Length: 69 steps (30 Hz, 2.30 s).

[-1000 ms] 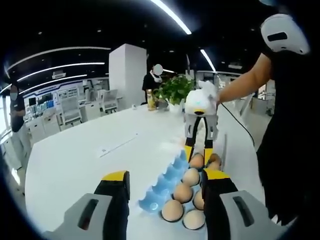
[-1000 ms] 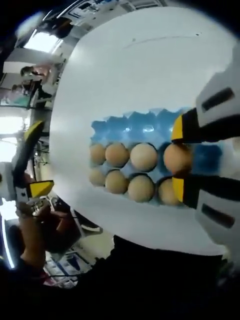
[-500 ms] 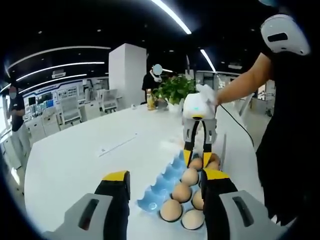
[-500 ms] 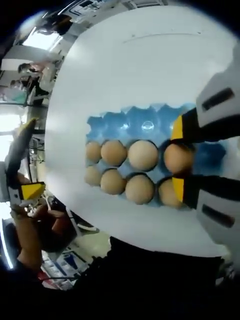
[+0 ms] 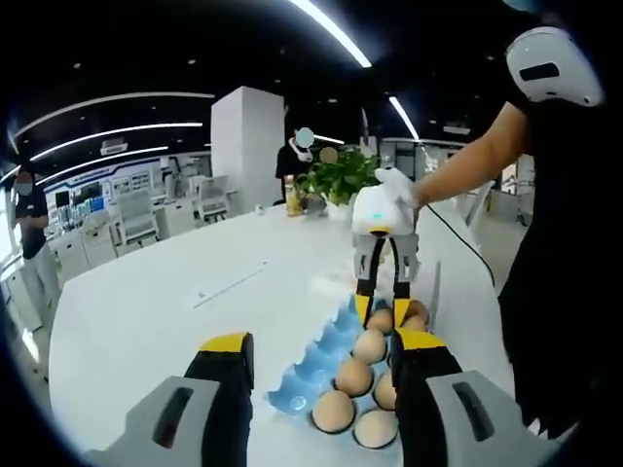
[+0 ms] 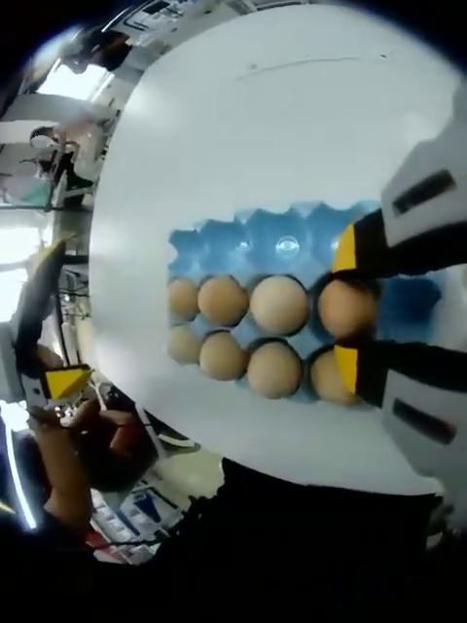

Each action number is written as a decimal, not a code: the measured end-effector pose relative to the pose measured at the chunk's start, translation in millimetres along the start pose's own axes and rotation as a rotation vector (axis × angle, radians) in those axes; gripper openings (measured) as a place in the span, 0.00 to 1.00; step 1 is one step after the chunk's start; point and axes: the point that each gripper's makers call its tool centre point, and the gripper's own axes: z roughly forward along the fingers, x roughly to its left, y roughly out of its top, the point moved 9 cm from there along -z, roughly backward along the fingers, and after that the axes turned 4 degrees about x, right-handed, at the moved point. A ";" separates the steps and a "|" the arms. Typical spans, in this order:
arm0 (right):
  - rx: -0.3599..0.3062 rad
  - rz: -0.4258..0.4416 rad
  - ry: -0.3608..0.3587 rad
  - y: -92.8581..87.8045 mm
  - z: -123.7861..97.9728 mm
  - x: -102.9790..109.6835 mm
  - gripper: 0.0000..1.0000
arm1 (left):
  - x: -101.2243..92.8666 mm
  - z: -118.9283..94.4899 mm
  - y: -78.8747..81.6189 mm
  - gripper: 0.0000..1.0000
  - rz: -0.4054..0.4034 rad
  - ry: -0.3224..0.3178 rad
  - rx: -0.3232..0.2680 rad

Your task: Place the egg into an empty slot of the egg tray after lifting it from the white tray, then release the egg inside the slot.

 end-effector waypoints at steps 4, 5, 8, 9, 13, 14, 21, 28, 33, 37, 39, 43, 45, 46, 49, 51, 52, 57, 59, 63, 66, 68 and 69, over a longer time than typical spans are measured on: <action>-0.006 -0.009 -0.002 -0.9 0.0 1.1 0.25 | -0.9 0.4 0.7 0.57 -0.001 -0.001 0.002; -0.006 -0.010 -0.002 -1.0 0.0 1.2 0.25 | -1.0 0.5 0.8 0.57 0.000 -0.002 0.003; -0.010 -0.042 -0.005 -0.9 0.1 2.3 0.26 | -1.6 1.2 2.5 0.57 -0.004 -0.003 -0.001; -0.009 -0.045 -0.005 -0.8 0.0 2.2 0.26 | -1.6 1.2 3.0 0.57 -0.005 -0.003 -0.004; -0.045 -0.041 -0.001 -0.3 -2.4 2.8 0.29 | -1.5 1.5 4.1 0.57 0.002 0.000 -0.004; -0.064 -0.034 -0.005 0.4 -3.8 2.6 0.32 | -1.5 1.5 4.4 0.58 0.006 0.002 -0.003; -0.130 0.022 -0.028 -7.0 -19.8 1.9 0.34 | -1.6 2.7 5.5 0.57 0.007 0.000 0.000; -0.176 0.081 -0.067 -21.7 -33.6 4.4 0.34 | -1.6 4.7 6.2 0.57 0.009 -0.005 0.000; -0.186 0.108 -0.090 -31.9 -36.6 4.9 0.33 | -1.3 6.1 6.8 0.57 0.010 -0.009 -0.004; -0.188 0.134 -0.114 -43.5 -39.7 7.5 0.33 | -0.7 6.0 6.6 0.57 0.011 -0.007 -0.004; -0.183 0.156 -0.118 -50.4 -41.7 8.4 0.33 | -0.8 5.9 6.7 0.57 0.009 -0.007 -0.007; -0.177 0.201 -0.138 -70.0 -49.0 11.9 0.32 | -1.2 5.9 4.6 0.56 0.007 -0.009 -0.002; -0.162 0.230 -0.162 -86.4 -56.7 16.2 0.32 | -1.7 6.0 3.4 0.57 0.007 -0.009 -0.003; -0.157 0.243 -0.165 -90.8 -58.7 17.4 0.32 | -1.8 6.0 3.3 0.57 0.007 -0.009 -0.003; -0.145 0.256 -0.184 -102.2 -65.2 19.6 0.31 | -1.3 6.2 3.1 0.57 0.006 -0.008 -0.002; -0.142 0.275 -0.197 -110.9 -71.2 21.3 0.31 | -1.2 6.9 4.0 0.57 0.007 -0.008 -0.007; -0.138 0.279 -0.203 -113.7 -72.9 21.9 0.31 | -1.1 7.2 4.3 0.57 0.007 -0.009 -0.007; -0.114 0.309 -0.226 -131.8 -82.3 25.1 0.31 | -2.2 8.3 5.3 0.57 0.009 -0.012 -0.006; -0.102 0.321 -0.239 -140.1 -86.6 25.5 0.31 | -2.8 8.2 5.1 0.56 0.007 -0.014 -0.004; -0.087 0.348 -0.259 -153.6 -94.9 27.1 0.31 | -3.2 7.9 4.6 0.57 0.007 -0.011 -0.005; -0.067 0.365 -0.272 -164.2 -101.3 28.3 0.31 | -2.3 7.6 4.9 0.57 0.010 -0.006 -0.005; -0.052 0.372 -0.284 -171.8 -105.9 29.2 0.31 | -2.2 8.0 5.3 0.57 0.013 -0.008 -0.005; -0.048 0.378 -0.287 -173.6 -107.4 30.3 0.31 | -2.6 8.4 5.7 0.56 0.012 -0.012 -0.005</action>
